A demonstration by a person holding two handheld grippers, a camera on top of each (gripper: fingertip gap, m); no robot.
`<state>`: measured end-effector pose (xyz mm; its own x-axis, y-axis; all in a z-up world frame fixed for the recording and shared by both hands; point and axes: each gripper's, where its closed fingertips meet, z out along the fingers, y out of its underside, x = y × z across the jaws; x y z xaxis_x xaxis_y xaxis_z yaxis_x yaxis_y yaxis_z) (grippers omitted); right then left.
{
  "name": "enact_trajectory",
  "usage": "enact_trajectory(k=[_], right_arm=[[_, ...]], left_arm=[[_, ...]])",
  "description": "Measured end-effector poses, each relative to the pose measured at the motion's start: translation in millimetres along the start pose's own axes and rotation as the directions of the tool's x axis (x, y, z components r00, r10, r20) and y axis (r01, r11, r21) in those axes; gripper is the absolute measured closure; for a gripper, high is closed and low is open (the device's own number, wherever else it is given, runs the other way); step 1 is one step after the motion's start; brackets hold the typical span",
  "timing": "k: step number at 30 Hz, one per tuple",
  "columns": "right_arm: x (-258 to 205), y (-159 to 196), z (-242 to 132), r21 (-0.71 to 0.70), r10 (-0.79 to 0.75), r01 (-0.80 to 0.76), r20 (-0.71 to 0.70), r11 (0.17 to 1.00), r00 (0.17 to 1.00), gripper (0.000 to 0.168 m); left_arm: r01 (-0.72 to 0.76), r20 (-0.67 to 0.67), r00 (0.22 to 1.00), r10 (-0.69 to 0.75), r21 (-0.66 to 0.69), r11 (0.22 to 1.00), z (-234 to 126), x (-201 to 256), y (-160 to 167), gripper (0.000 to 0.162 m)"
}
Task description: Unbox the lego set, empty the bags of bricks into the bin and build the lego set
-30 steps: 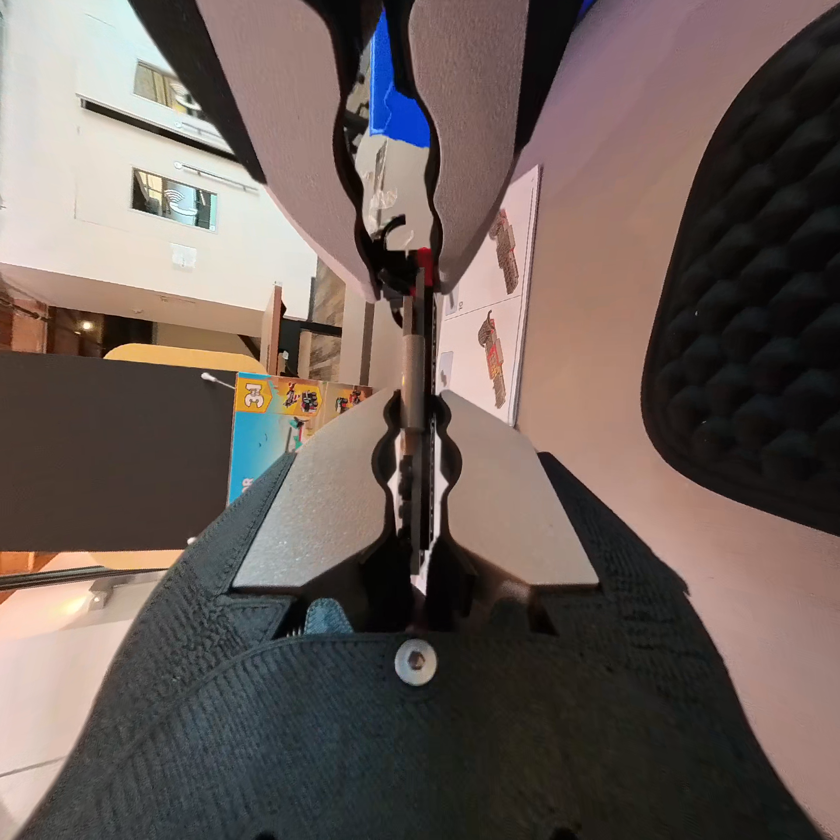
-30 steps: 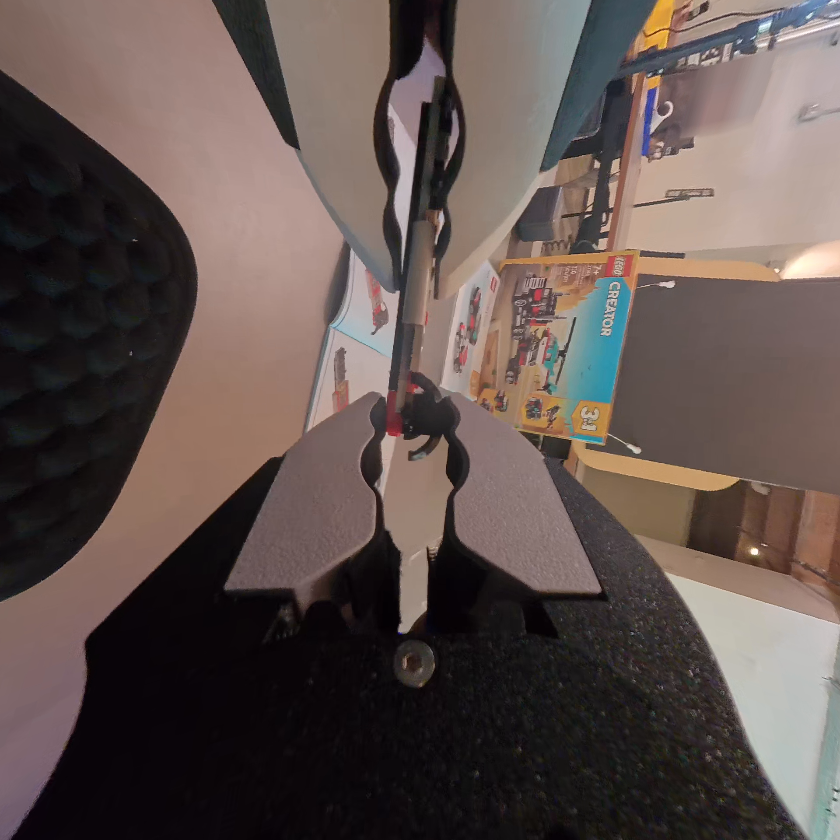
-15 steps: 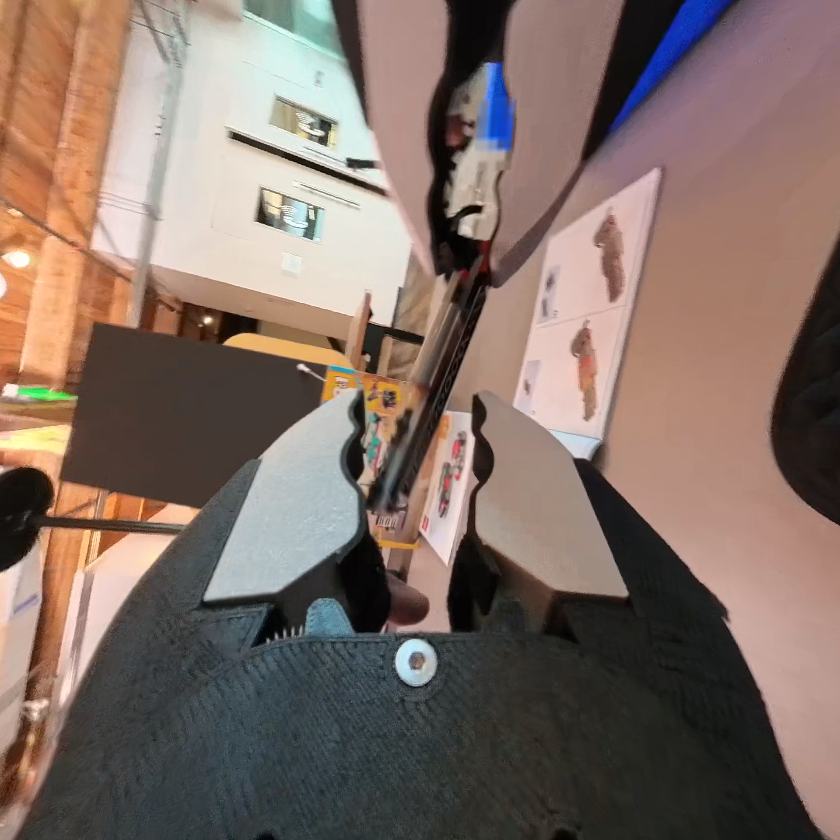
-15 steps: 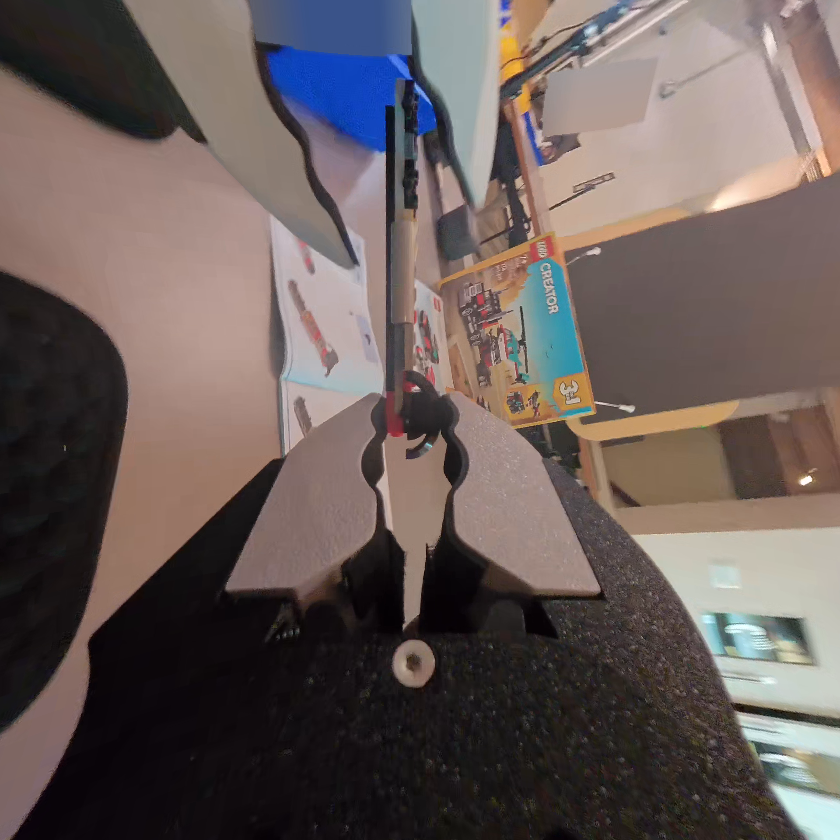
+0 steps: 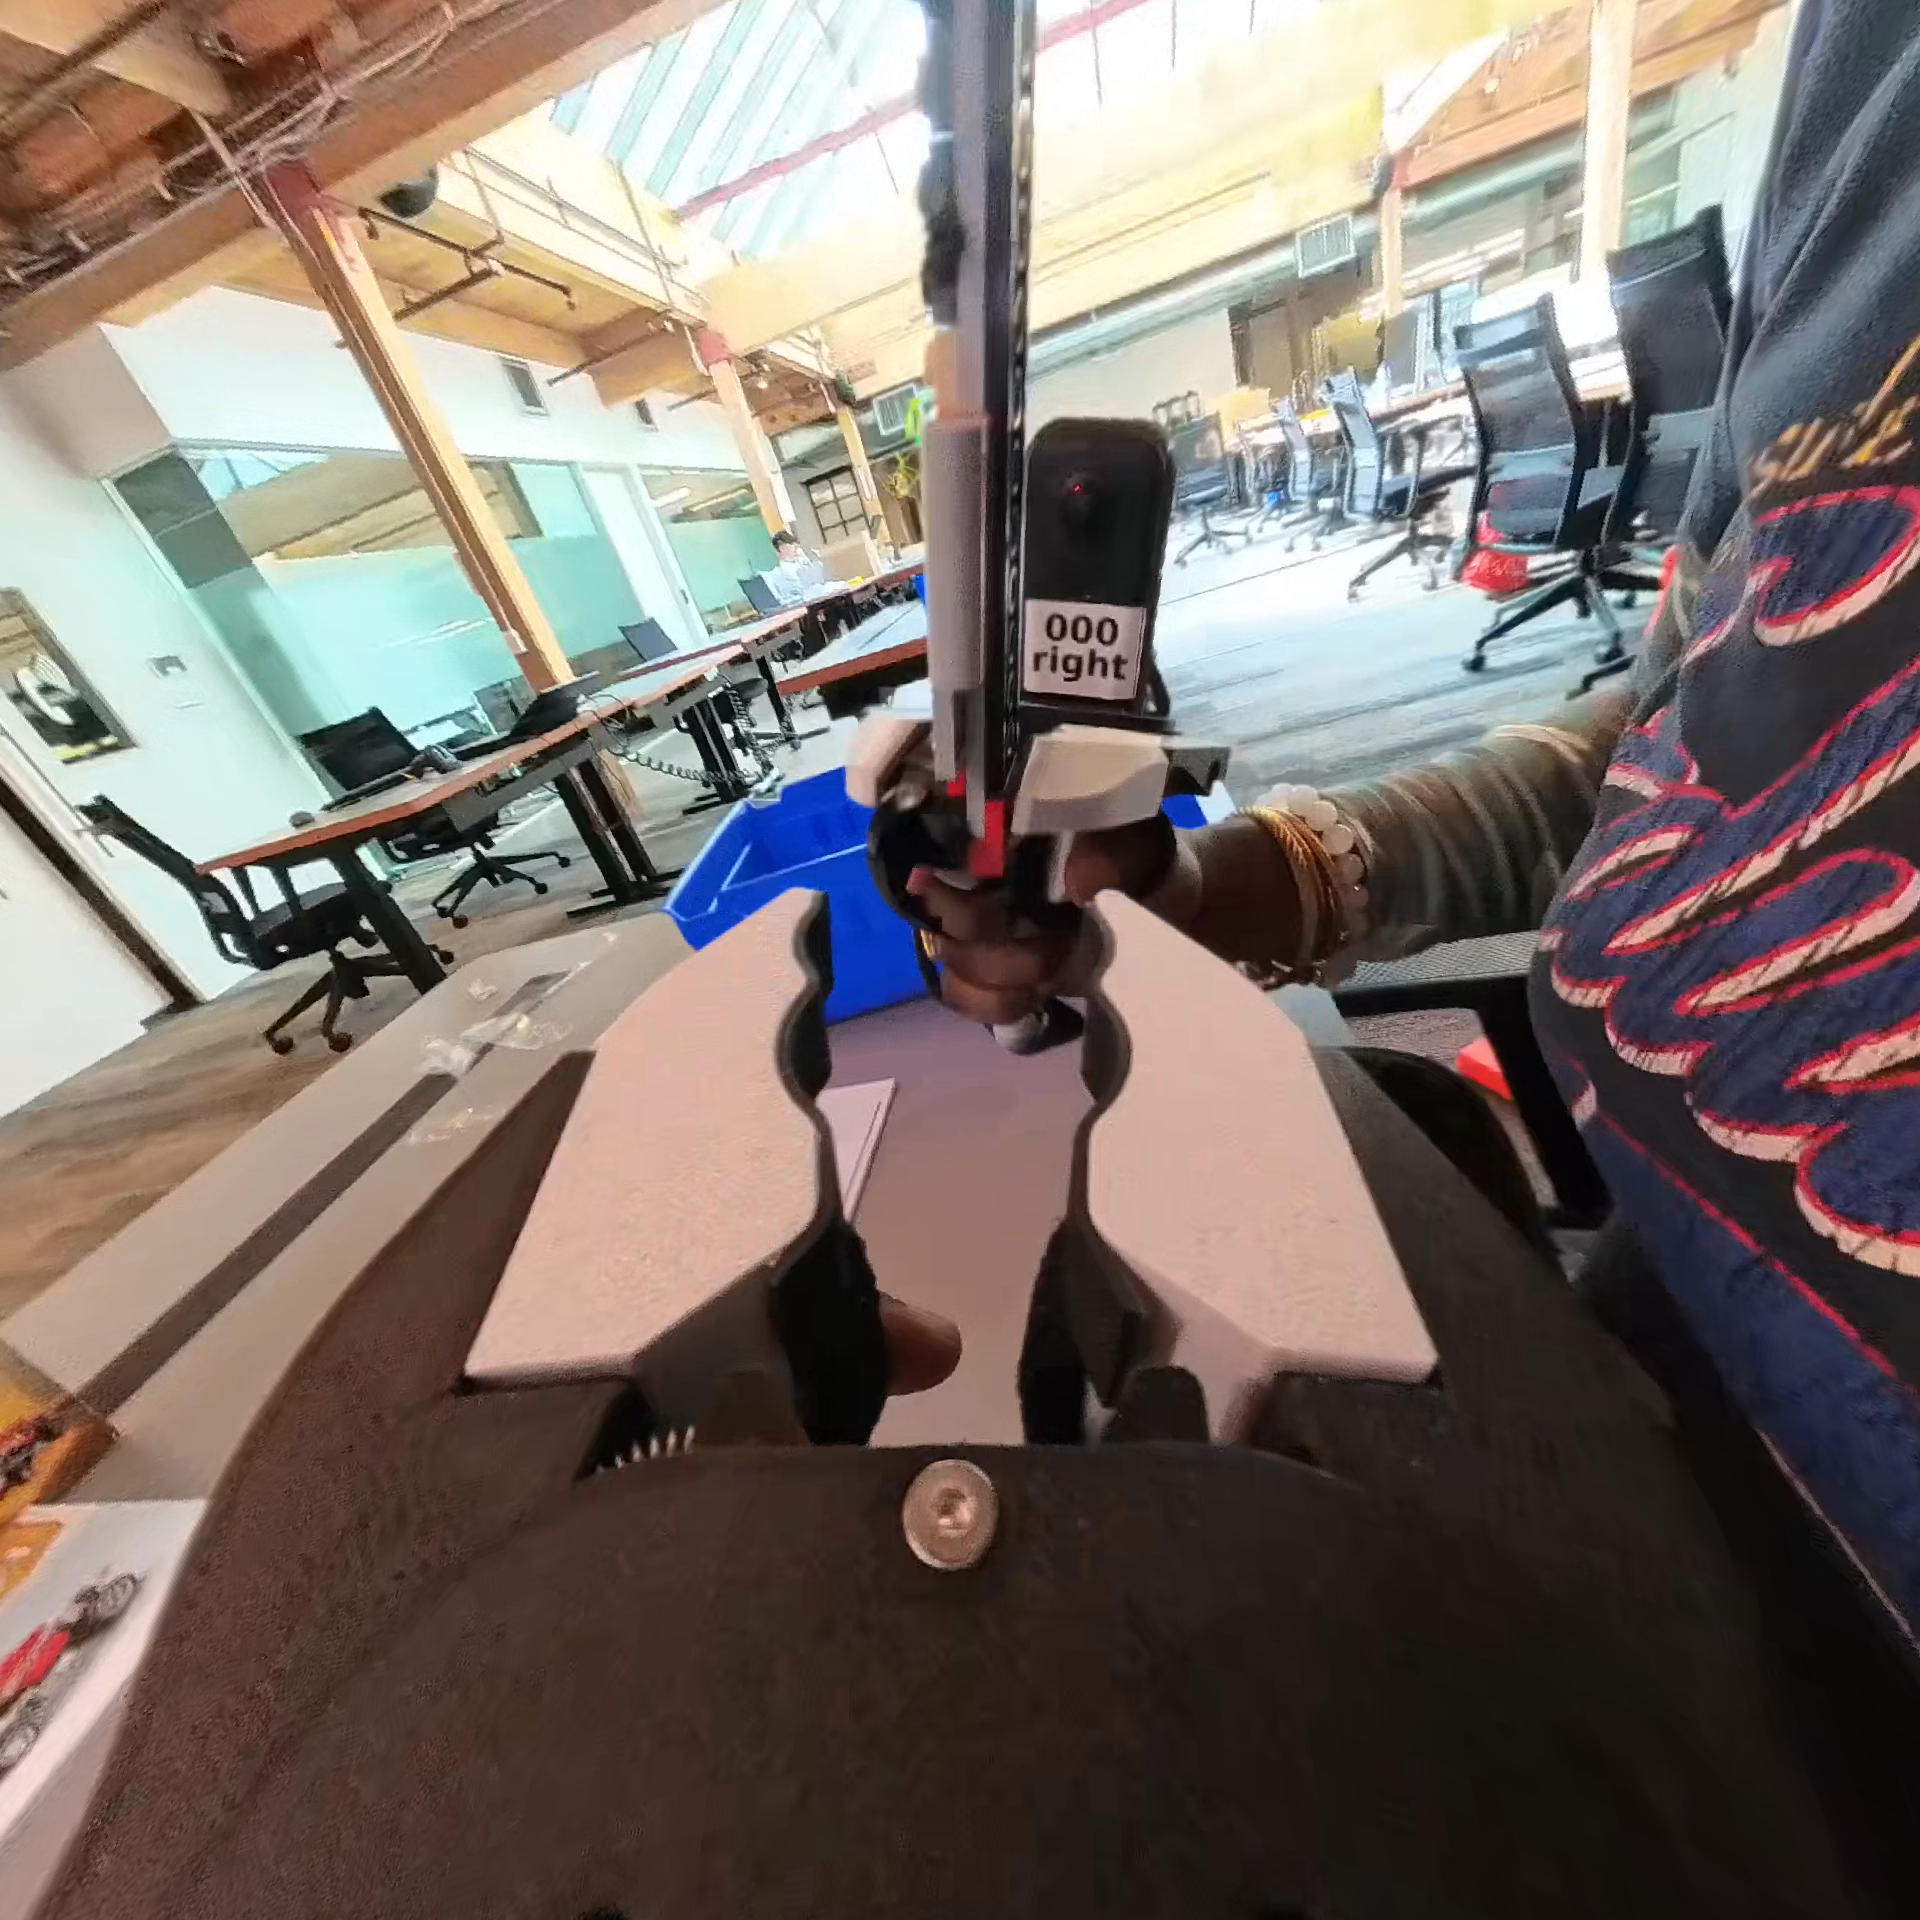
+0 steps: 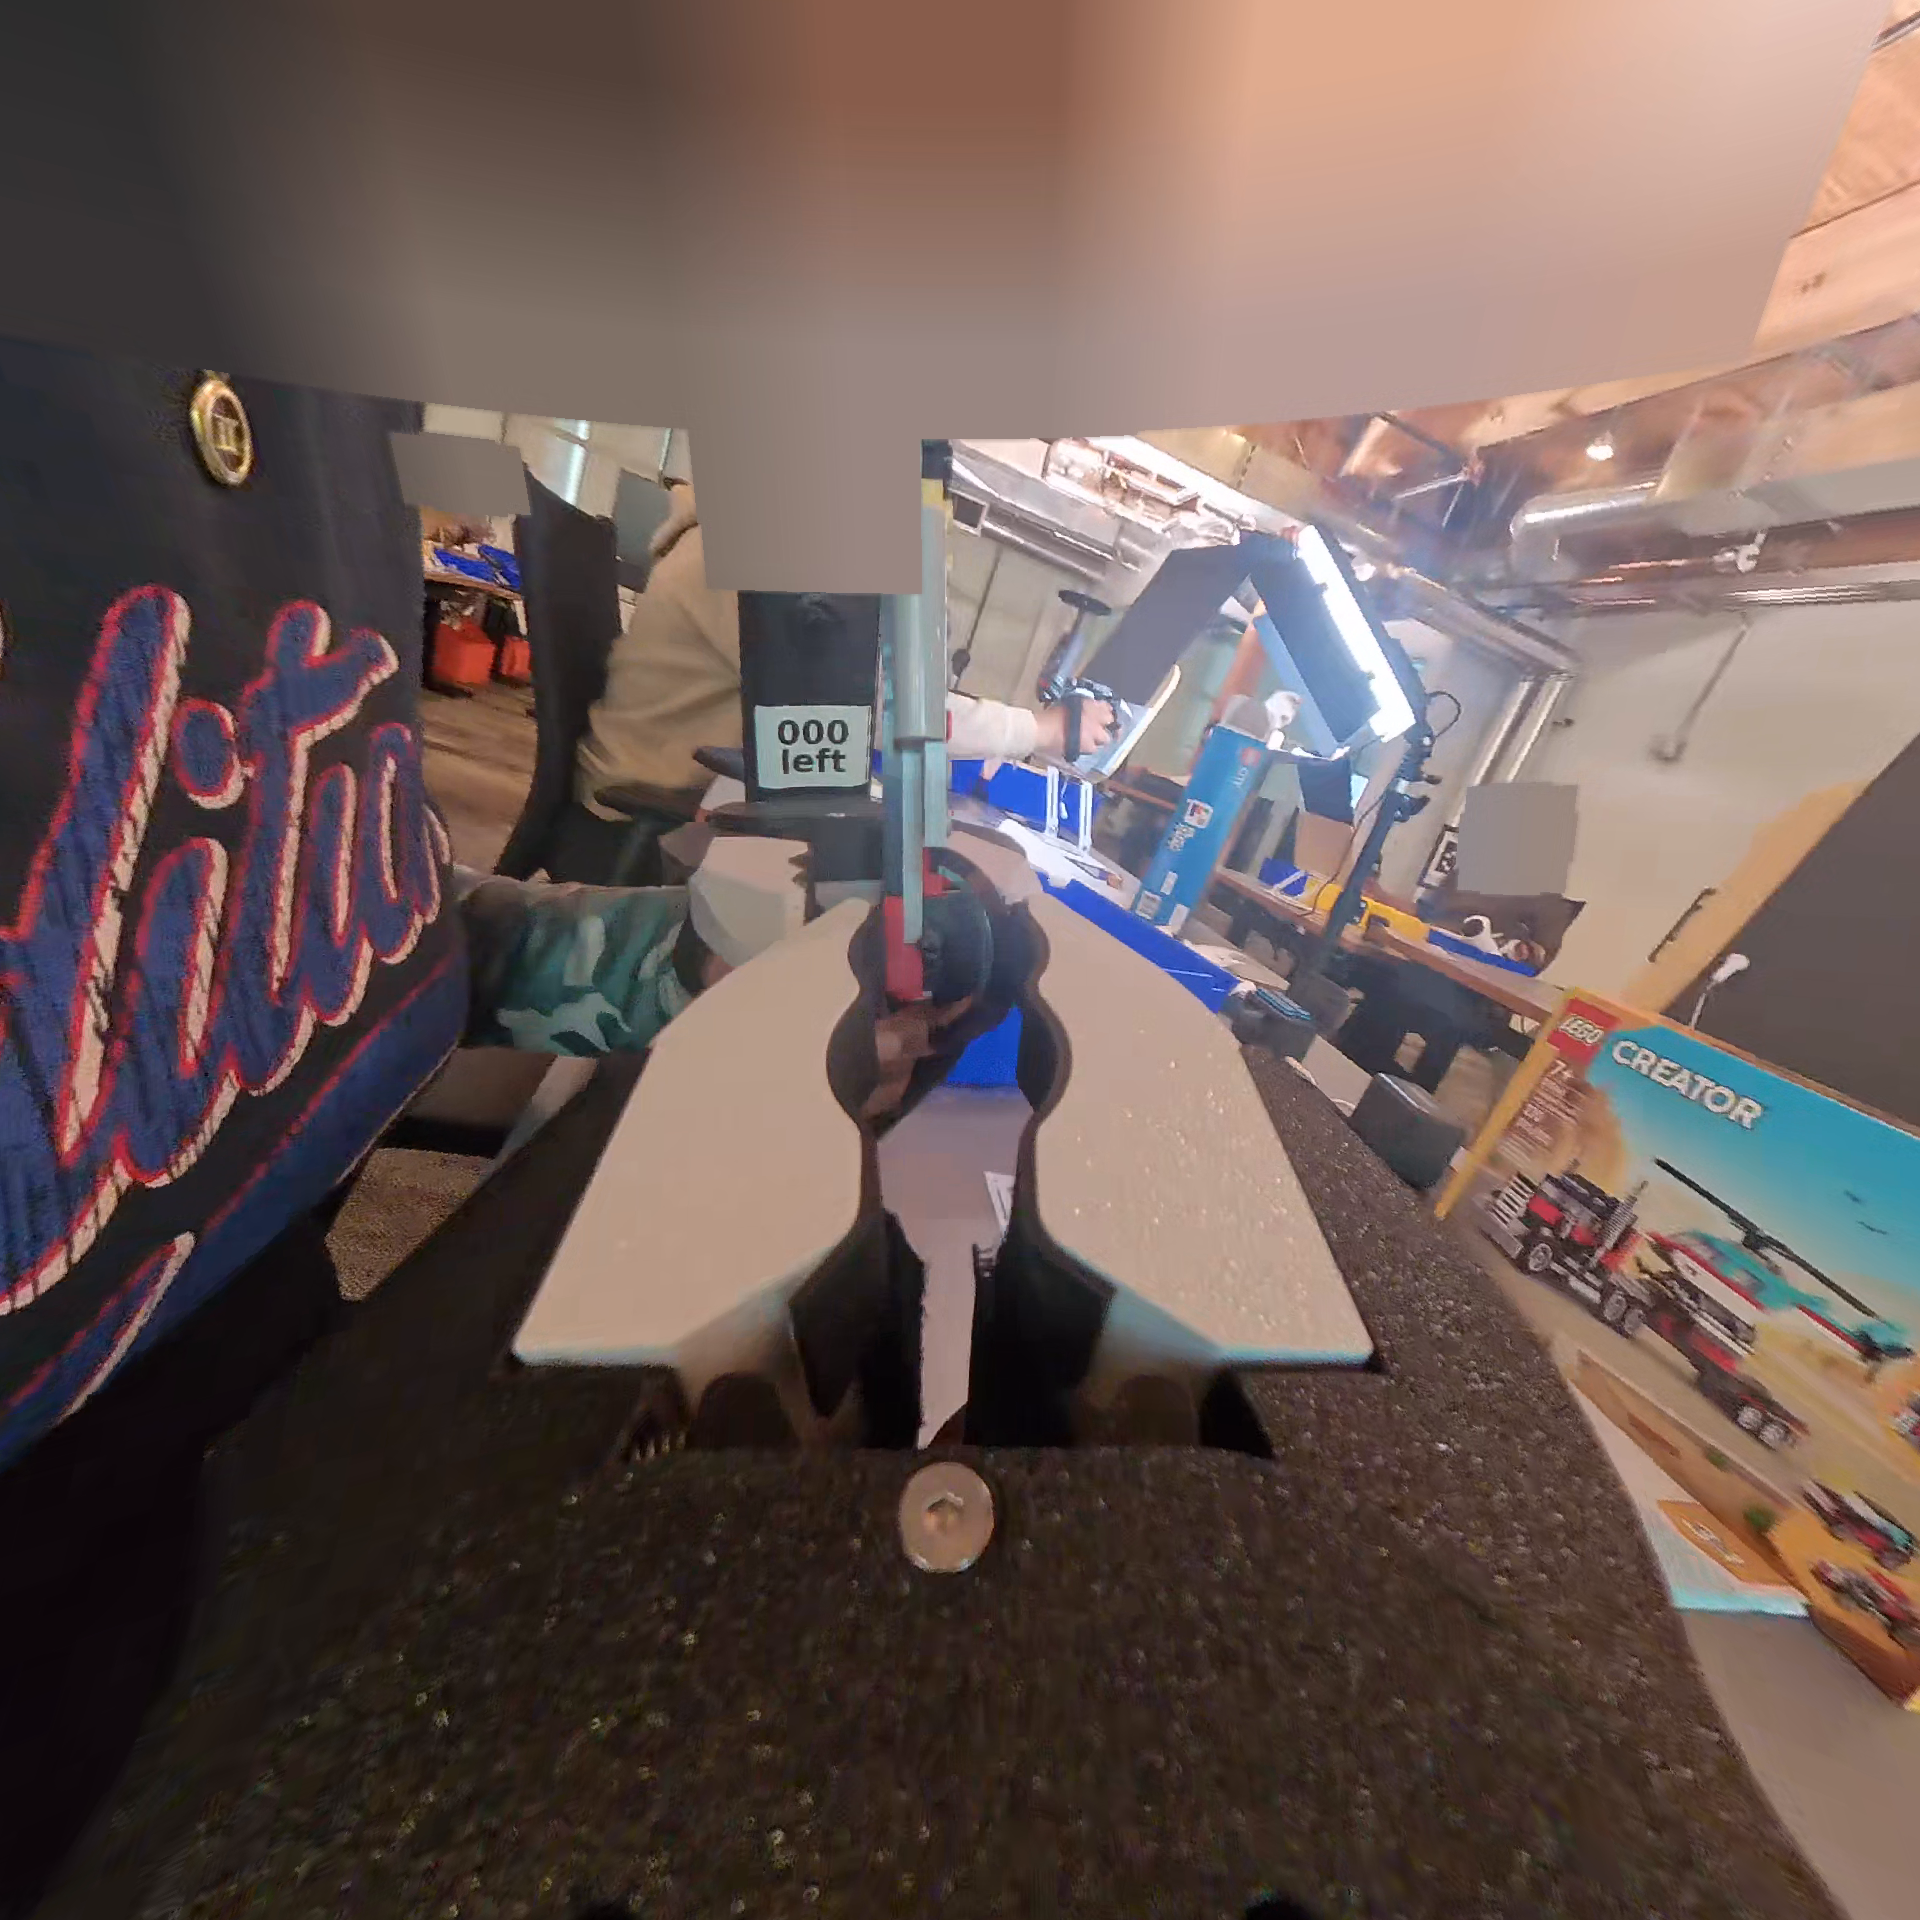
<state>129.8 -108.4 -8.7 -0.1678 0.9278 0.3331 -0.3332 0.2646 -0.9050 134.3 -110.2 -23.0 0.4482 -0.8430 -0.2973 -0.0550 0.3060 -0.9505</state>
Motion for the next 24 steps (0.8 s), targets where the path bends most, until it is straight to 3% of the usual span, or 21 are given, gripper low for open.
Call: enact_trajectory(k=[3, 5, 24], right_arm=[[-5.6, 1.7, 0.7, 0.009, 0.012, -0.012, 0.025, 1.0, 1.0, 0.145], [-8.1, 2.7, 0.6, 0.016, 0.022, -0.023, 0.039, 1.0, 0.999, 0.146], [-26.7, 17.1, -1.0, -0.11, -0.064, 0.085, 0.188, 0.99, 0.98, 0.145]], left_arm=[[-0.018, 0.003, 1.0, 0.018, 0.019, 1.0, 2.4, 1.9, -5.1, 0.135], [-0.016, -0.01, 1.0, 0.016, 0.004, 1.0, 2.3, 3.2, -3.1, 0.138], [0.217, -0.184, 0.949, -0.255, -0.203, 0.955, -2.6, 21.1, 19.0, 0.14]])
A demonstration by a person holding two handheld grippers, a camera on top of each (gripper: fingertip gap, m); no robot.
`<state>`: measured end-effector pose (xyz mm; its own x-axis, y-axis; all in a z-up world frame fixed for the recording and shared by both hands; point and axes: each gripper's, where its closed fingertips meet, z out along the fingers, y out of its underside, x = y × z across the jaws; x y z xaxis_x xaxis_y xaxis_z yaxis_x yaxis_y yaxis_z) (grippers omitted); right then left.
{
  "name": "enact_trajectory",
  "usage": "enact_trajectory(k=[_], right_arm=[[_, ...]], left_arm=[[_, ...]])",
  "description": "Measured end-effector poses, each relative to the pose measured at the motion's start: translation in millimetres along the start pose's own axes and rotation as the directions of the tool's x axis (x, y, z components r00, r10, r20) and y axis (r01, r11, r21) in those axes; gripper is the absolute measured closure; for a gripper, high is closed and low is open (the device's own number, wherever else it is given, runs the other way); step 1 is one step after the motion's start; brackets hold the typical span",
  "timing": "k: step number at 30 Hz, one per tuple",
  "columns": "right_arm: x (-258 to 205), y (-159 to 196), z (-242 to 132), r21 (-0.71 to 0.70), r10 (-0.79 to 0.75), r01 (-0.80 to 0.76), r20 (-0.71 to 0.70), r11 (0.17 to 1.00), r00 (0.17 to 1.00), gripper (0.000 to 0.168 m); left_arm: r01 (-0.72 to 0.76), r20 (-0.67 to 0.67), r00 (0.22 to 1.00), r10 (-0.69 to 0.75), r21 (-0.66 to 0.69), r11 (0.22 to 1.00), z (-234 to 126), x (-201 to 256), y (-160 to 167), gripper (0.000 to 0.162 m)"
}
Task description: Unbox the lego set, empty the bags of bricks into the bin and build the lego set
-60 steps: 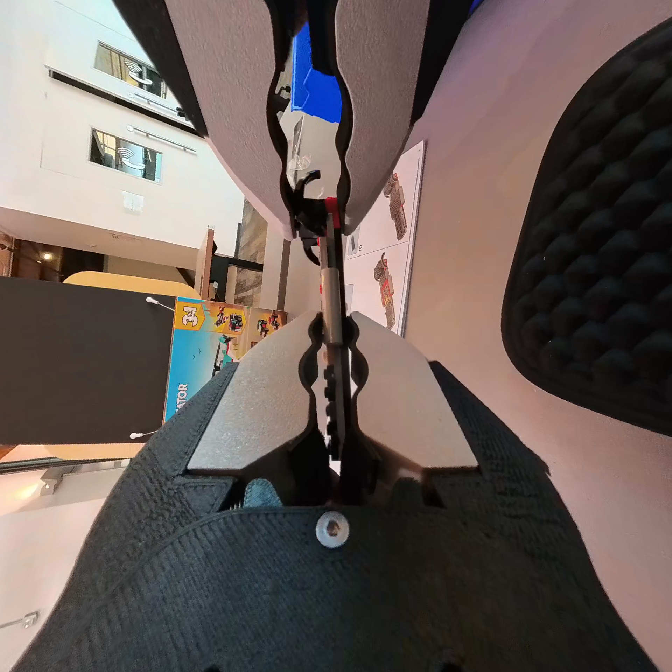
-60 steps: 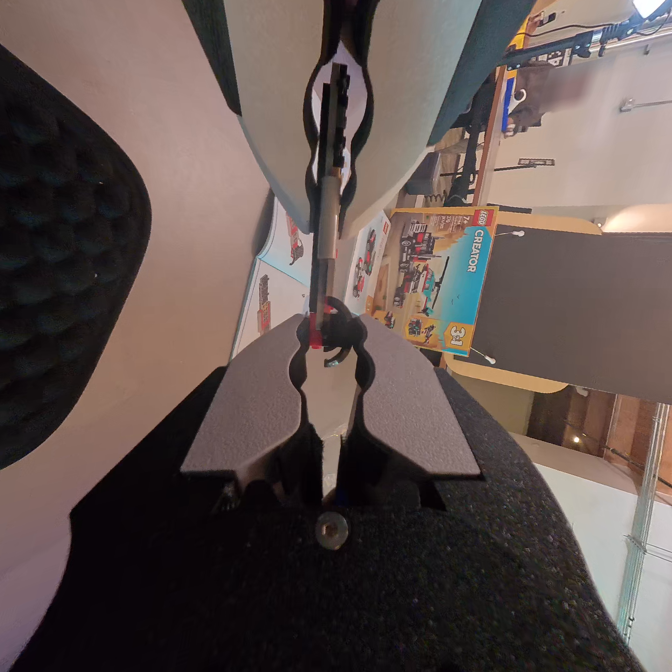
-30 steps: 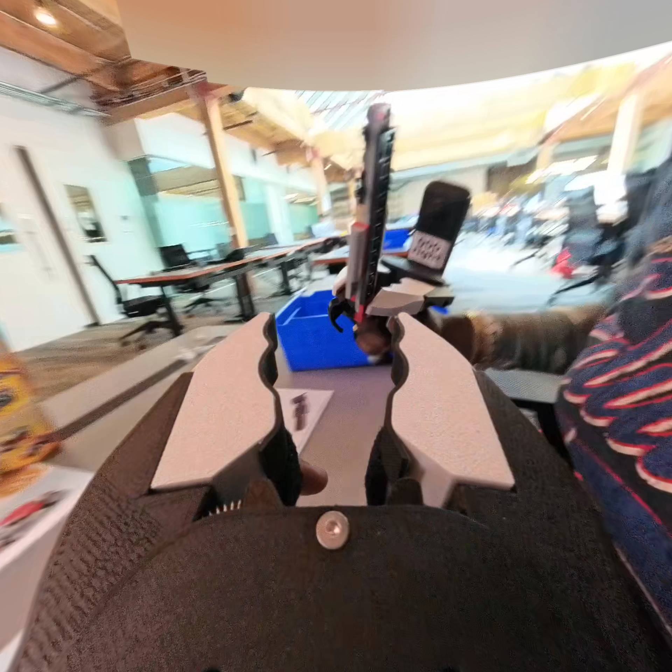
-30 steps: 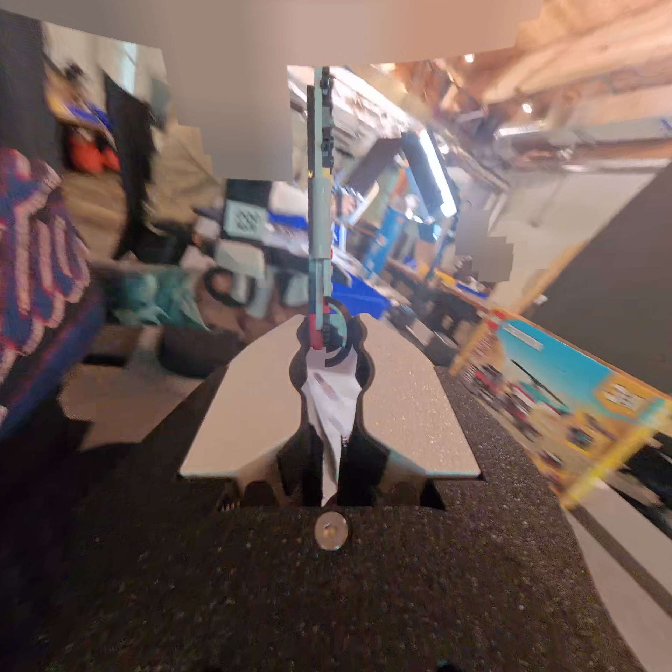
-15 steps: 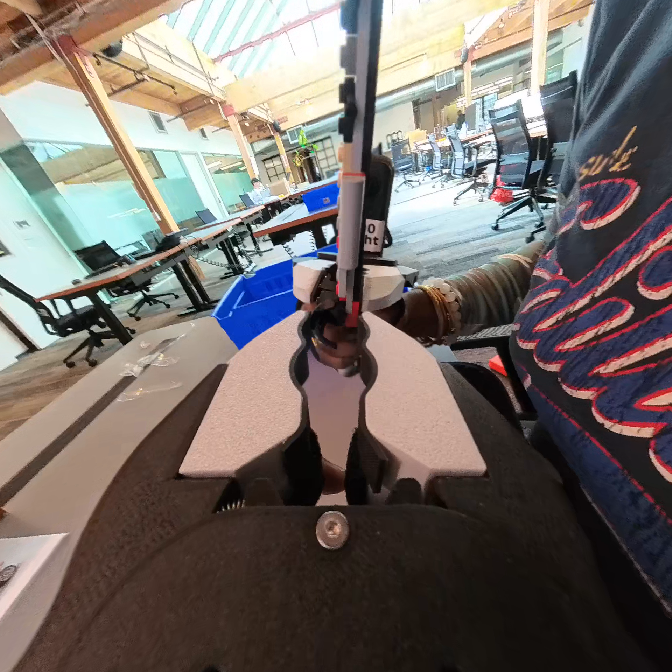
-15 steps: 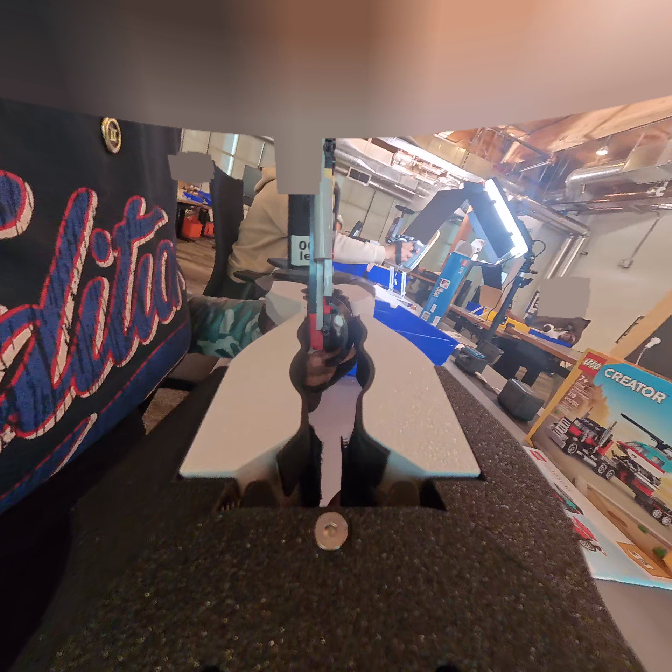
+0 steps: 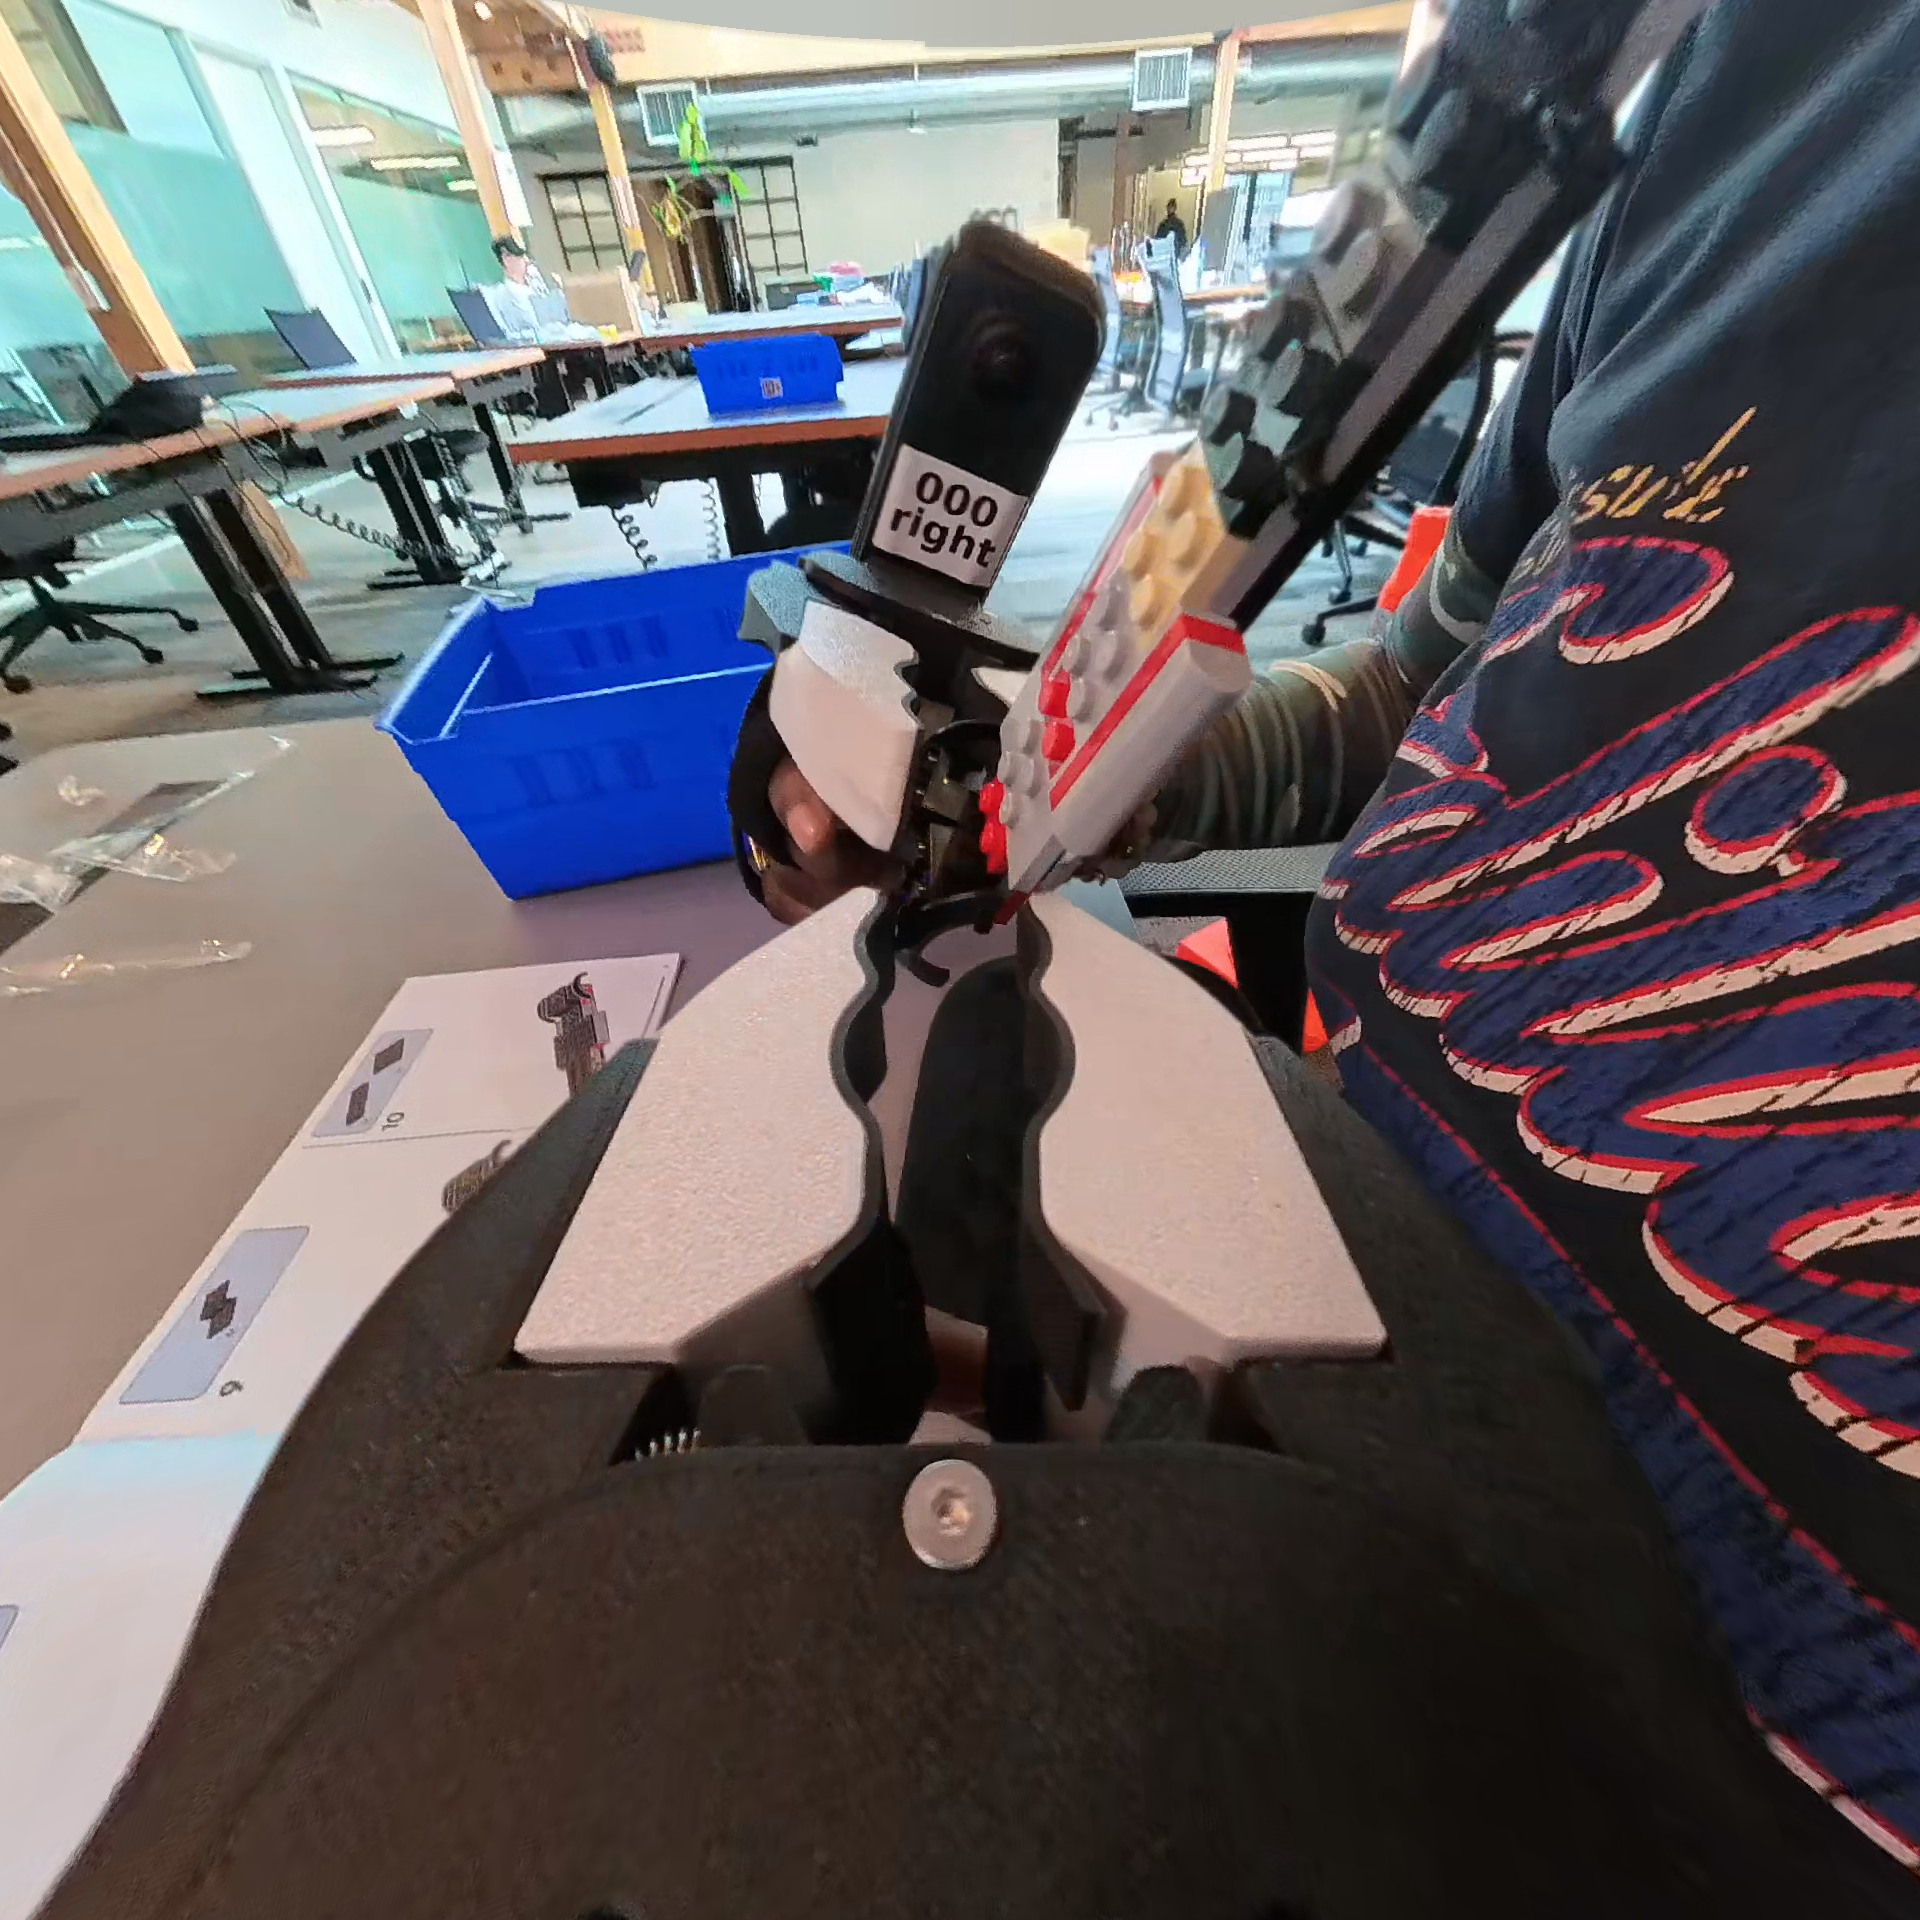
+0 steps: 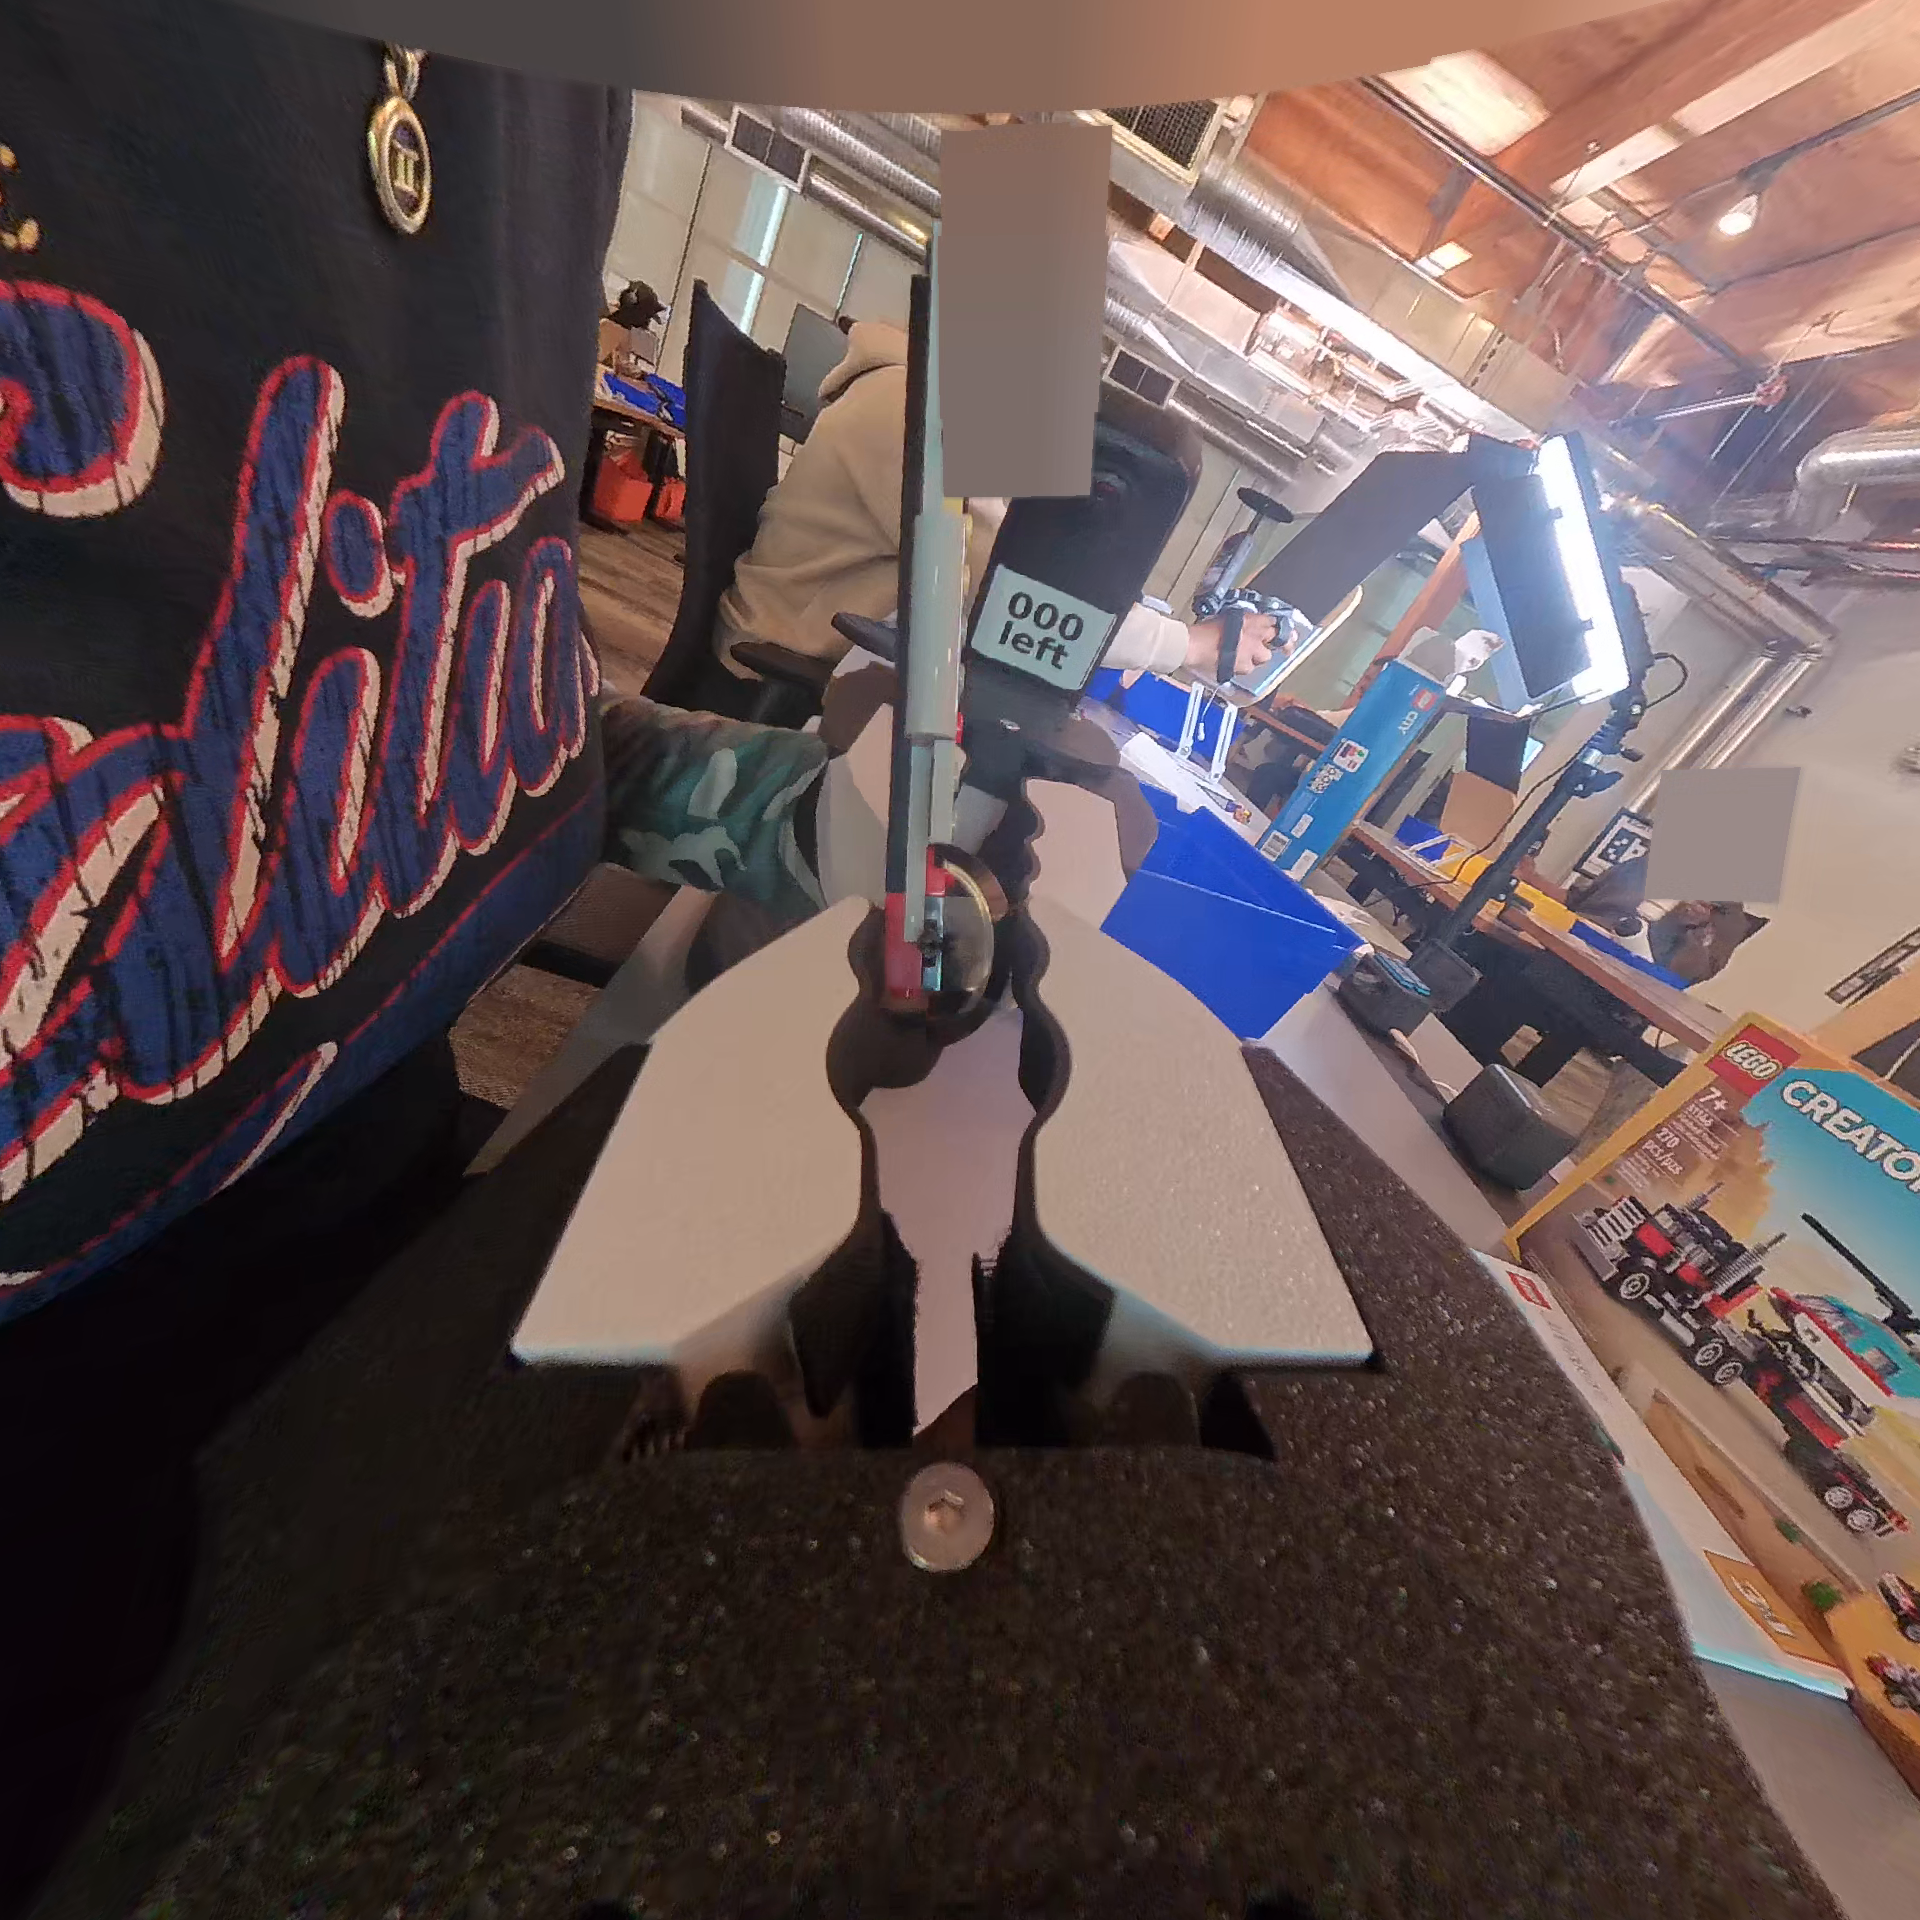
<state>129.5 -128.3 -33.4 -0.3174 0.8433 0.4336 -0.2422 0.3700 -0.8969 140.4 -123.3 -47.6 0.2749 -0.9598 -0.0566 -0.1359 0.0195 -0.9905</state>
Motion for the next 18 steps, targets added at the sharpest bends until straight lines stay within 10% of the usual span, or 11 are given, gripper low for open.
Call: enact_trajectory(k=[18], right_arm=[[-4.7, 6.6, -7.7, -0.072, -0.045, 0.038, -0.104, 0.997, 0.994, 0.145]], left_arm=[[0.117, -0.076, 0.989, -0.128, -0.126, 0.985, 1.9, 2.3, 0.9, 0.145]])
